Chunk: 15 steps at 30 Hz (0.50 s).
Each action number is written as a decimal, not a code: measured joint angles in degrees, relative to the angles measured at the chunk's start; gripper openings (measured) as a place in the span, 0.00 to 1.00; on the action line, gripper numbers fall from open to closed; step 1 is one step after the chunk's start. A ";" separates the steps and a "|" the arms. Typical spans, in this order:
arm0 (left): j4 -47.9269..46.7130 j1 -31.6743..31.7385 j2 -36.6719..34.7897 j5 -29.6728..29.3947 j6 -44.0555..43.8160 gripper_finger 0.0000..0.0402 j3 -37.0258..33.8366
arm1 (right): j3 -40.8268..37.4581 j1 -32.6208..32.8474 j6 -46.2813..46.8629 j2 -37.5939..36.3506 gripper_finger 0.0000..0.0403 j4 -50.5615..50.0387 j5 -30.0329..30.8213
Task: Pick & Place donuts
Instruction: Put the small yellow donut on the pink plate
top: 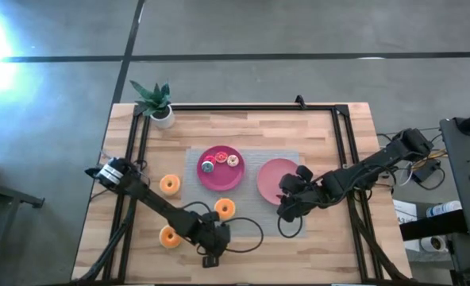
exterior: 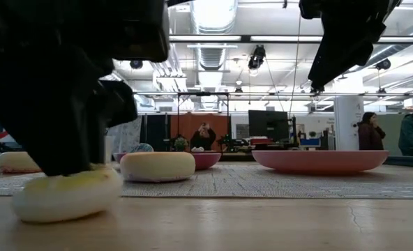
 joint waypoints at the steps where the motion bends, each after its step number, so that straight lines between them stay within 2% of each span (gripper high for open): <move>1: -0.99 0.16 -0.69 0.06 0.23 0.02 0.00 | 0.00 0.00 -0.04 0.00 0.44 0.02 0.14; 5: -9.34 2.12 -6.28 -0.55 2.27 0.01 -0.02 | 0.48 0.30 -0.06 -0.02 0.44 0.00 2.04; 9: -18.82 8.32 -15.85 -2.57 5.41 0.00 -0.22 | 1.41 0.37 -0.20 -0.44 0.44 -0.05 4.85; 12: -16.31 16.72 -21.45 -2.06 10.21 0.00 -1.18 | 1.70 0.37 -0.14 -0.44 0.44 -0.02 7.67; 15: -13.79 25.19 -22.38 -0.92 15.20 0.00 -2.38 | 1.68 0.33 0.12 -0.44 0.44 -0.05 8.81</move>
